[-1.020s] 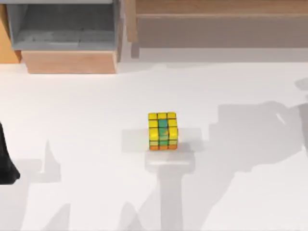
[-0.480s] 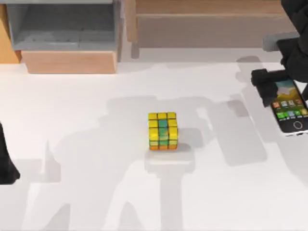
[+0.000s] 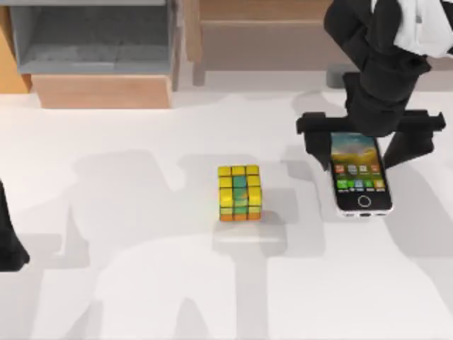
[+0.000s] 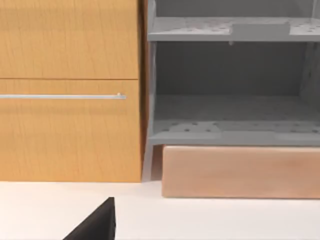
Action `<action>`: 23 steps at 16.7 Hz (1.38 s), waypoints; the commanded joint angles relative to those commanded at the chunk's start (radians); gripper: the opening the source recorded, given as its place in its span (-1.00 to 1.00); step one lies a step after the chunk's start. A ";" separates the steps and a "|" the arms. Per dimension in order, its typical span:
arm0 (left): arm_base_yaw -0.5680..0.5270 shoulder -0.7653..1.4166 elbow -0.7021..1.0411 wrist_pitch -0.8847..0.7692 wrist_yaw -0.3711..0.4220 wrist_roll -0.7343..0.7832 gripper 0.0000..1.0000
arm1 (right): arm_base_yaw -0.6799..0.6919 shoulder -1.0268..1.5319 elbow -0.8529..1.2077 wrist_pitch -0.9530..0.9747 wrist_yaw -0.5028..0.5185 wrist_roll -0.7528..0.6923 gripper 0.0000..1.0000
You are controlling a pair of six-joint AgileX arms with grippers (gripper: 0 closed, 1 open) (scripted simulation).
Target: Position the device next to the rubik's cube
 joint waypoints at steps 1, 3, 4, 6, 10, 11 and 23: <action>0.000 0.000 0.000 0.000 0.000 0.000 1.00 | 0.010 0.004 0.004 -0.003 0.000 0.021 -1.00; 0.000 0.000 0.000 0.000 0.000 0.000 1.00 | 0.018 0.008 0.007 -0.005 0.001 0.039 -1.00; 0.000 0.000 0.000 0.000 0.000 0.000 1.00 | 0.018 0.008 0.007 -0.005 0.001 0.039 -1.00; 0.000 0.000 0.000 0.000 0.000 0.000 1.00 | 0.018 0.008 0.007 -0.005 0.001 0.039 -1.00; 0.000 0.000 0.000 0.000 0.000 0.000 1.00 | 0.013 0.003 0.002 0.002 0.000 0.040 -1.00; 0.000 0.000 0.000 0.000 0.000 0.000 1.00 | 0.013 0.003 0.000 0.008 0.000 0.040 -1.00; 0.000 0.000 0.000 0.000 0.000 0.000 1.00 | 0.018 0.011 -0.059 0.135 0.001 0.041 -1.00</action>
